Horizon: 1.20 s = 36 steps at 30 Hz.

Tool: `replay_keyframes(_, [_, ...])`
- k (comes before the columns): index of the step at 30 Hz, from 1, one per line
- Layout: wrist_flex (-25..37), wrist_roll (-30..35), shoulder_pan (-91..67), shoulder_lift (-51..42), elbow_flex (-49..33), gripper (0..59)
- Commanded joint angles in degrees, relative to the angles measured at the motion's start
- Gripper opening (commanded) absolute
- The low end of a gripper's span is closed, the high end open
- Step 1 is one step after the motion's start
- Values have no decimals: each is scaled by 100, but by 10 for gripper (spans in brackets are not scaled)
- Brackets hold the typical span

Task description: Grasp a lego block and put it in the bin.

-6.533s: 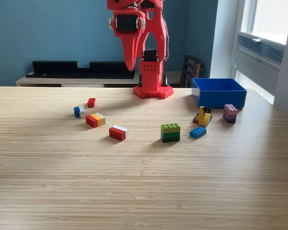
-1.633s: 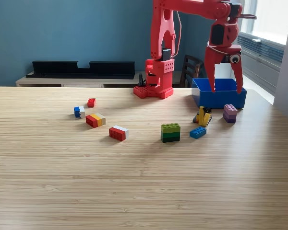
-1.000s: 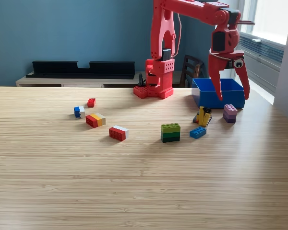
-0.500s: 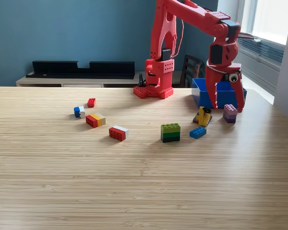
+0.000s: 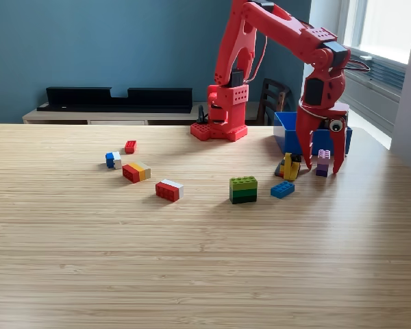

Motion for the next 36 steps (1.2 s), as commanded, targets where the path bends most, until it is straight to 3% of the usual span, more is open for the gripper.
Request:
replay_keyframes(1, [-62, 220, -9, 53, -299, 4])
replay_keyframes(10, [123, 1090, -88, 114, -773, 0])
replay_keyframes(22, [2479, 2092, -809, 264, -2681, 0])
replay_keyframes(36, [3050, 1854, -1705, 1925, -1608, 0])
